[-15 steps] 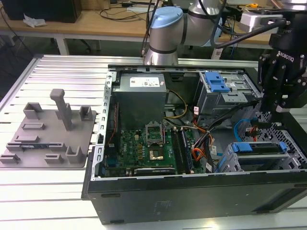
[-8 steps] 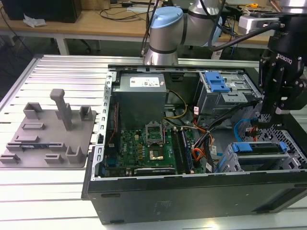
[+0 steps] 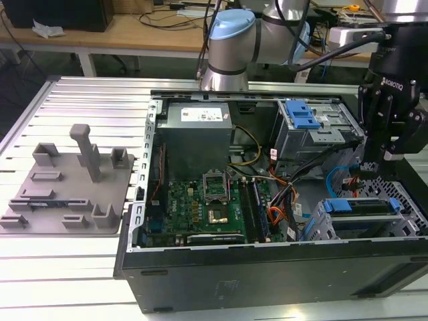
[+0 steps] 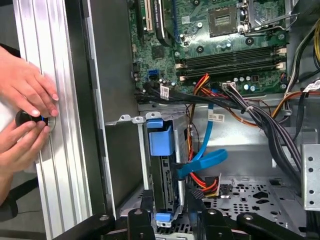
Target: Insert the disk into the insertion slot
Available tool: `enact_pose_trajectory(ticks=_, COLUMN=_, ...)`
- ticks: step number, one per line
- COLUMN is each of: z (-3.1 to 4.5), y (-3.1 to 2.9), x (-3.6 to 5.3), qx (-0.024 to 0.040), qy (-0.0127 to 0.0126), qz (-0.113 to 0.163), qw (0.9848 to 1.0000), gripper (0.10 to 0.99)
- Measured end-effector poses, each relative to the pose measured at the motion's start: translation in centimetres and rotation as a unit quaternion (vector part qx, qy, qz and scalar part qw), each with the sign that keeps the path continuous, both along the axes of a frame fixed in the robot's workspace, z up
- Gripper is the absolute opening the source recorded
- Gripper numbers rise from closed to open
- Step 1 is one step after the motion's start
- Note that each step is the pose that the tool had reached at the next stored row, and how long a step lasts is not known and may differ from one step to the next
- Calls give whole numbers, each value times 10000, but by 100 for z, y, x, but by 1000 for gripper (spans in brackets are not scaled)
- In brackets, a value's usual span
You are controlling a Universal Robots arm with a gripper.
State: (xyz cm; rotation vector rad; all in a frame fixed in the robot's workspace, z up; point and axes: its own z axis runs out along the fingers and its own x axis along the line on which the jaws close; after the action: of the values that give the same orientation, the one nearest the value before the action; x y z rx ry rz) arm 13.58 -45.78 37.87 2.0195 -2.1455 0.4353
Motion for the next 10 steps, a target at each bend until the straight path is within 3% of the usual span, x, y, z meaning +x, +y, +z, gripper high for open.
enact_pose_trajectory(ticks=3, z=-51, y=47, x=7, qx=-50, qy=0, qz=15, qw=10000, gripper=412)
enact_pose_trajectory(ticks=10, z=-142, y=48, x=26, qx=-82, qy=0, qz=16, qw=10000, gripper=412)
